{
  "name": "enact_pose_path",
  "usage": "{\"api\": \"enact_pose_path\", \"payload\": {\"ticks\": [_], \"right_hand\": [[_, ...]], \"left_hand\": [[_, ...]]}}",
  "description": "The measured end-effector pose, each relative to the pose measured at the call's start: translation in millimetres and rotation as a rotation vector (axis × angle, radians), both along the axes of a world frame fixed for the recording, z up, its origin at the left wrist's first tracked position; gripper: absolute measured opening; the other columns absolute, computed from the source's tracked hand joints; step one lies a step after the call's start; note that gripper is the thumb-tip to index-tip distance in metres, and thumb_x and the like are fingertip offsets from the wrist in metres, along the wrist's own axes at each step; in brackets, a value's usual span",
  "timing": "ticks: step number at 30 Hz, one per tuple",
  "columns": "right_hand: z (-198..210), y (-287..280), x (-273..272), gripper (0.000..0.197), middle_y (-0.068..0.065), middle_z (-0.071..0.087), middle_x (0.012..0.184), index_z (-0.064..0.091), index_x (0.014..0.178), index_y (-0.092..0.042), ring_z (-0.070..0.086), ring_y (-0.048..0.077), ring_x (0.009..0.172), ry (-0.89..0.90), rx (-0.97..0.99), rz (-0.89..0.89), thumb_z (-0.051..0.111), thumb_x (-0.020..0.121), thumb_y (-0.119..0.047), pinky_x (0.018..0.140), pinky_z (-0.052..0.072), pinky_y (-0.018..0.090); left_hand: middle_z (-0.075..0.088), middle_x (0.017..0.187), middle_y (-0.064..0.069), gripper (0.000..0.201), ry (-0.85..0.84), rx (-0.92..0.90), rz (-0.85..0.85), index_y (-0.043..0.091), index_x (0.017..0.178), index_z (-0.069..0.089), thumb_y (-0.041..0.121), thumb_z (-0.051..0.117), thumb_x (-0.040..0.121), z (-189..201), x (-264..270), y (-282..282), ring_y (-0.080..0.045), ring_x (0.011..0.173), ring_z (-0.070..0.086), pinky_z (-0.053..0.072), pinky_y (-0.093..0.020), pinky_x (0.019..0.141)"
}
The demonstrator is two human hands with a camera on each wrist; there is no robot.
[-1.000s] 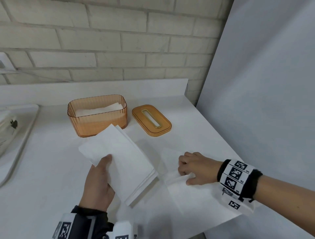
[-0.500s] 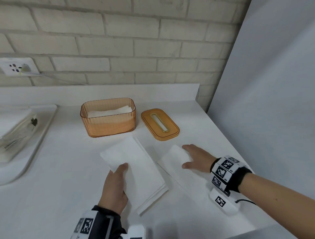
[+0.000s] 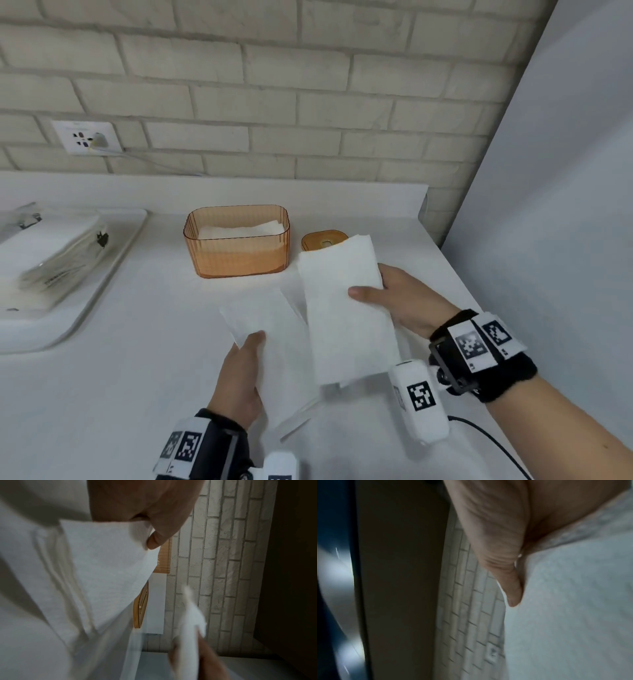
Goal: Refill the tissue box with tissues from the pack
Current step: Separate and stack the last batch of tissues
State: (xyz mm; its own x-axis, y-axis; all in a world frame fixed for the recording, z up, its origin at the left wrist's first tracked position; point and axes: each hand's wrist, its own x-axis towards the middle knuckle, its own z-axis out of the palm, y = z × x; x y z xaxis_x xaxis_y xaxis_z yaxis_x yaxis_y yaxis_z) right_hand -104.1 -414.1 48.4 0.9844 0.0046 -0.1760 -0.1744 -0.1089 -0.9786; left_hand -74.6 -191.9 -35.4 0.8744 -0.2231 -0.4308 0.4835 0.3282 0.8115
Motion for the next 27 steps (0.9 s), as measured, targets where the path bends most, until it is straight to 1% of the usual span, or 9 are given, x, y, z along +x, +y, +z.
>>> {"api": "enact_pose_path", "payload": {"ticks": [2,4,7,10,13,18,21,23,27], "right_hand": [[5,17,6,0.036,0.001,0.066,0.121,0.054,0.123,-0.019,0.064,0.016,0.109,-0.062,0.144,0.024,0.061,0.089,-0.012,0.093,0.051,0.031],[-4,37,14,0.034,0.0,0.065,0.121,0.054,0.124,-0.017,0.063,0.016,0.11,-0.042,0.073,0.016,0.059,0.09,-0.016,0.096,0.049,0.033],[-21,62,24,0.039,-0.004,0.053,0.111,0.049,0.118,-0.005,0.052,0.013,0.103,0.001,-0.384,0.041,0.055,0.092,-0.034,0.09,0.042,0.03],[-24,67,30,0.043,-0.001,0.035,0.123,0.042,0.125,-0.012,0.036,0.015,0.116,-0.021,-0.674,-0.009,0.051,0.093,-0.038,0.098,0.034,0.027],[-18,64,29,0.06,-0.003,0.033,0.141,0.025,0.143,-0.017,0.037,0.014,0.128,0.119,-0.482,0.009,0.047,0.094,-0.042,0.099,0.033,0.024],[-17,87,25,0.046,-0.006,0.055,0.127,0.033,0.138,-0.022,0.057,0.011,0.111,0.132,-0.279,0.133,0.045,0.096,-0.034,0.096,0.046,0.028],[-13,84,31,0.061,-0.007,0.049,0.132,0.022,0.145,-0.023,0.055,0.009,0.107,0.075,-0.253,0.031,0.053,0.092,-0.03,0.091,0.046,0.027],[-18,73,30,0.077,-0.01,0.051,0.124,0.02,0.146,-0.025,0.054,0.009,0.107,0.13,-0.188,-0.041,0.063,0.085,-0.04,0.091,0.044,0.027],[-43,74,20,0.057,0.008,0.068,0.102,0.057,0.119,-0.013,0.063,0.023,0.094,0.36,0.314,0.022,0.076,0.071,-0.036,0.087,0.048,0.042]], "left_hand": [[0.069,0.115,-0.009,0.043,0.001,-0.075,-0.039,0.016,0.128,0.057,0.042,0.041,0.098,9,-4,-7,-0.028,0.106,0.065,0.048,-0.043,0.093],[0.069,0.117,-0.01,0.059,0.008,-0.19,-0.084,0.019,0.124,0.061,0.059,0.03,0.094,22,-9,-13,-0.028,0.106,0.067,0.05,-0.043,0.09],[0.07,0.113,-0.014,0.07,-0.027,-0.291,-0.127,0.018,0.117,0.065,0.068,0.026,0.089,35,-13,-14,-0.027,0.098,0.07,0.059,-0.036,0.072],[0.071,0.112,-0.014,0.06,-0.086,-0.232,-0.188,0.015,0.117,0.066,0.059,0.036,0.09,37,-9,-9,-0.027,0.102,0.069,0.054,-0.039,0.087],[0.07,0.115,-0.013,0.045,-0.101,-0.186,-0.198,0.012,0.12,0.064,0.044,0.045,0.094,36,-4,-2,-0.028,0.108,0.066,0.044,-0.043,0.101],[0.07,0.114,-0.011,0.035,-0.174,-0.079,-0.206,0.012,0.125,0.059,0.026,0.054,0.094,33,6,-2,-0.028,0.106,0.067,0.049,-0.046,0.097],[0.07,0.114,-0.014,0.037,-0.184,-0.096,-0.116,0.009,0.127,0.056,0.021,0.057,0.092,32,18,10,-0.032,0.105,0.067,0.05,-0.048,0.094],[0.069,0.115,-0.014,0.038,-0.173,-0.167,-0.012,0.008,0.127,0.055,0.021,0.057,0.091,32,27,21,-0.032,0.106,0.066,0.052,-0.047,0.09],[0.065,0.124,-0.011,0.04,-0.178,-0.324,0.113,0.013,0.131,0.053,0.029,0.054,0.094,35,34,27,-0.027,0.113,0.063,0.048,-0.045,0.096]]}}
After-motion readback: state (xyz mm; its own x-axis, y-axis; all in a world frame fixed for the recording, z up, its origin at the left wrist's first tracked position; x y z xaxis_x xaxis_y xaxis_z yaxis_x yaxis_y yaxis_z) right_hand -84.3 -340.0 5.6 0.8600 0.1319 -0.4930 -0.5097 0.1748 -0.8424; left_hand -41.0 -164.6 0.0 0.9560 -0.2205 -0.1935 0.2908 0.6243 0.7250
